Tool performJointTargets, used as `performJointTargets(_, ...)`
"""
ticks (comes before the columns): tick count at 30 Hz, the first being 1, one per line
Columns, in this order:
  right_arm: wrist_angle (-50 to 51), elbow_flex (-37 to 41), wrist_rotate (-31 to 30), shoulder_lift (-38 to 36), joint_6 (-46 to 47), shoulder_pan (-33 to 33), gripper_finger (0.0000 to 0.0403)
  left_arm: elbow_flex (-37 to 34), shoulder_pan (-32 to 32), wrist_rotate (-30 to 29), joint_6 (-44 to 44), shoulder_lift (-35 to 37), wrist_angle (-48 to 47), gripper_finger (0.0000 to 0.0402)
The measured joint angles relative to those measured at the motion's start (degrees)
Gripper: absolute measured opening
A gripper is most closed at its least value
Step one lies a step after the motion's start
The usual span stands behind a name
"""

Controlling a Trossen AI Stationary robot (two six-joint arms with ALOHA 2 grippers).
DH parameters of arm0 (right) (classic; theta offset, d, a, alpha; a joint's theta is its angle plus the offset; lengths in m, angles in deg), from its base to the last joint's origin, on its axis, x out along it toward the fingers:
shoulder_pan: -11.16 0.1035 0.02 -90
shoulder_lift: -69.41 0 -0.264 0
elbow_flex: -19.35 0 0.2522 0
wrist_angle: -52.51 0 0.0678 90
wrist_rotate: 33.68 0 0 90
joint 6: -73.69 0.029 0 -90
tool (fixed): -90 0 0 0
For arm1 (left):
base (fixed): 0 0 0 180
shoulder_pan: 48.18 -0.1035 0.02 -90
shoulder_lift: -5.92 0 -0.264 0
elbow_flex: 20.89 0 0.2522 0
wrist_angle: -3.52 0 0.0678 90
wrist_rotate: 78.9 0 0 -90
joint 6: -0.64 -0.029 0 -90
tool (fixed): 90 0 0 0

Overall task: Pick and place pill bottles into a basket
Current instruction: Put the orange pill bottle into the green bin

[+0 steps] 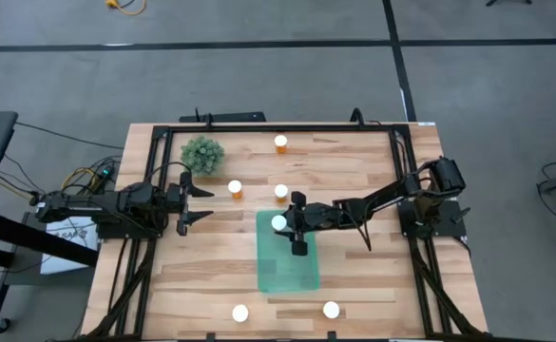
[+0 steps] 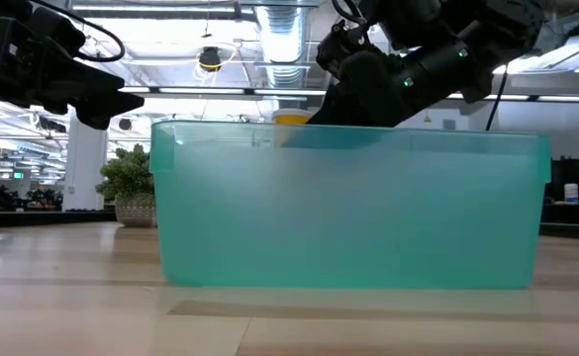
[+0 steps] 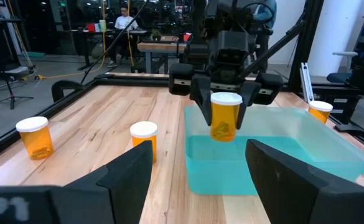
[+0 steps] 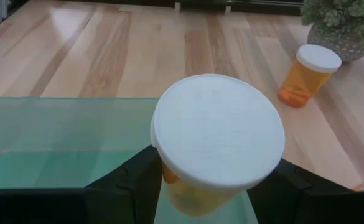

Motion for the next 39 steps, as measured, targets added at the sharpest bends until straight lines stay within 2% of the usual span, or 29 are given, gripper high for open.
performJointTargets(9, 0.6, 0.0, 1.4, 0.0, 0.9, -0.1, 0.0215, 0.0, 0.0, 0.0, 0.0, 0.0, 0.0, 0.0248)
performJointTargets(25, 1.1, 0.0, 2.4, 0.0, 1.2, -0.3, 0.0213, 0.0, 0.0, 0.0, 0.0, 0.0, 0.0, 0.0248)
performJointTargets(33, -2.6, -2.4, 3.0, 7.6, 1.5, -0.3, 0.0193, 0.0, 0.0, 0.0, 0.0, 0.0, 0.0, 0.0248)
performJointTargets(39, -2.9, -6.5, 3.2, 11.2, 0.3, -0.3, 0.0202, 0.0, 0.0, 0.0, 0.0, 0.0, 0.0, 0.0248)
